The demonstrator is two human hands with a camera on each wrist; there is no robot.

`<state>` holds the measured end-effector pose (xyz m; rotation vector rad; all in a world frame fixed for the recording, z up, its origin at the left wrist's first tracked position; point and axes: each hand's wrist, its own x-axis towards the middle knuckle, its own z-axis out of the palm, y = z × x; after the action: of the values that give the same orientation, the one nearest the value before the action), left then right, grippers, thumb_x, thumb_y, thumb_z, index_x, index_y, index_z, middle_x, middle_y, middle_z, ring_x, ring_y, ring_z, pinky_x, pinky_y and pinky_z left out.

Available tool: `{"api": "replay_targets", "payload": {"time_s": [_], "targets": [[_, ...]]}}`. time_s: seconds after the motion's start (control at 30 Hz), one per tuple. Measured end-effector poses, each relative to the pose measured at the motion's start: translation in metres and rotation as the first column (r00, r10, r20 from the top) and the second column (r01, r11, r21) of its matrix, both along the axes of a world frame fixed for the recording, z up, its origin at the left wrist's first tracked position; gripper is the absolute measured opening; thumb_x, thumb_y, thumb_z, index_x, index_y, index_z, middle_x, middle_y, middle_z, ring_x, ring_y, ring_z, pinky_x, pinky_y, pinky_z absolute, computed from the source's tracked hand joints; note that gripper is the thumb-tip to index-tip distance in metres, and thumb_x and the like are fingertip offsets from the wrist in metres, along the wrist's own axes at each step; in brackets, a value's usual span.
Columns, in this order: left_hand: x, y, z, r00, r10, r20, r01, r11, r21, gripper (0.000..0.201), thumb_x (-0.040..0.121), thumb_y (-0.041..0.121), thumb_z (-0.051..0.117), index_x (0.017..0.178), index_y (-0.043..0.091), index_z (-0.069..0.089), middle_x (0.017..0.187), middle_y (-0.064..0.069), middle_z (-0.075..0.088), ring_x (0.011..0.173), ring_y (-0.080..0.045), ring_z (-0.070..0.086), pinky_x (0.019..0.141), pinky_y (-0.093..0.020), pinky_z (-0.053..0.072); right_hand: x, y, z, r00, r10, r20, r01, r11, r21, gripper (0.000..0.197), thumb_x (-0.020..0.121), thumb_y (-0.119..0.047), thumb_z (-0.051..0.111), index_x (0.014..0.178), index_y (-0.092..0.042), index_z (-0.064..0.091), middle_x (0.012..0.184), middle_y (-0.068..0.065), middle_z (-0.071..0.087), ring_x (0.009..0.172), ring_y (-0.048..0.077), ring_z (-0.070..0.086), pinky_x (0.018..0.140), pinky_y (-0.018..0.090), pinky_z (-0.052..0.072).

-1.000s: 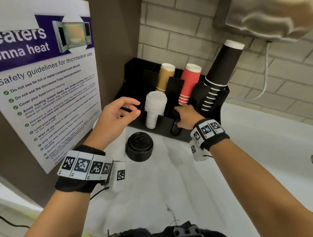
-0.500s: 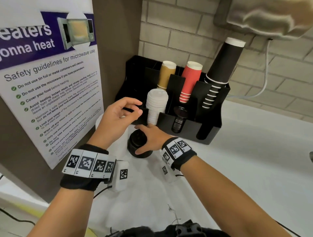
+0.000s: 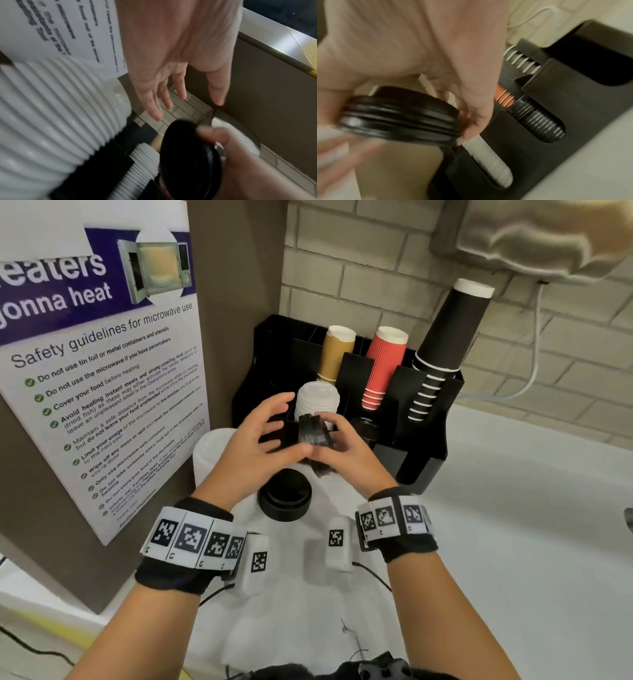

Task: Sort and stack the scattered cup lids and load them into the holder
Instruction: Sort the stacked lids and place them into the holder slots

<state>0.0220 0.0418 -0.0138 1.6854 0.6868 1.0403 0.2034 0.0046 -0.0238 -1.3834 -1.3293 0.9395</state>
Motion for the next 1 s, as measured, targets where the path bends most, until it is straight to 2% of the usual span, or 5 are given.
{"api": "replay_targets", "payload": {"time_s": [0.13,0.33,0.6,0.8,1.0], "targets": [[0.012,-0.009,-0.002,0.984,-0.174,-0.024,0.173,0.984,-0.029,0.093,0.062,0.031,0.08,0.141,0.047,0.034,0.145,0.013,0.041,0.124,-0.002,0.05,0.088,-0.014,0.05,-0.004,-0.023,0.009,0.962,0.102,-0.253,-0.086,0.993,0.077,0.06,0.077,-0.033,0.067,0.134,-0.034,0.046,0.124,0.02,0.059,0.116,0.042,0.054,0.097,0.05,0.046],[0.017,-0.013,0.0,0.975,-0.221,0.002,0.221,0.975,-0.028,0.093,0.06,0.03,0.082,0.142,0.04,0.039,0.143,0.011,0.046,0.121,-0.001,0.055,0.091,-0.02,0.051,0.006,-0.039,0.012,0.946,0.128,-0.298,-0.11,0.991,0.078,0.057,0.086,-0.03,0.064,0.139,-0.031,0.042,0.121,0.019,0.058,0.103,0.026,0.062,0.085,0.041,0.054],[0.019,-0.013,-0.003,0.976,-0.212,-0.042,0.212,0.977,-0.015,0.096,0.062,0.027,0.083,0.146,0.035,0.038,0.142,0.011,0.048,0.12,0.004,0.053,0.095,-0.017,0.048,0.01,-0.043,0.014,0.969,0.092,-0.228,-0.076,0.994,0.078,0.052,0.086,-0.017,0.068,0.133,-0.031,0.051,0.118,0.011,0.065,0.104,0.024,0.066,0.079,0.033,0.055],[0.022,-0.013,-0.004,0.978,-0.206,-0.029,0.205,0.978,-0.037,0.099,0.058,0.028,0.083,0.145,0.037,0.038,0.14,0.017,0.047,0.118,0.001,0.057,0.084,-0.011,0.048,0.009,-0.043,0.016,0.979,0.053,-0.195,-0.033,0.994,0.107,0.061,0.077,-0.008,0.076,0.13,-0.028,0.054,0.114,0.008,0.066,0.101,0.024,0.068,0.081,0.035,0.057],[0.021,-0.008,-0.001,0.99,-0.142,-0.026,0.14,0.988,-0.068,0.086,0.064,0.032,0.078,0.138,0.048,0.037,0.143,0.017,0.043,0.126,-0.006,0.05,0.097,-0.026,0.048,0.029,-0.023,0.028,0.992,-0.092,-0.091,0.108,0.977,0.182,0.059,0.073,-0.017,0.082,0.123,-0.032,0.056,0.112,0.004,0.065,0.102,0.019,0.066,0.078,0.03,0.057]]}}
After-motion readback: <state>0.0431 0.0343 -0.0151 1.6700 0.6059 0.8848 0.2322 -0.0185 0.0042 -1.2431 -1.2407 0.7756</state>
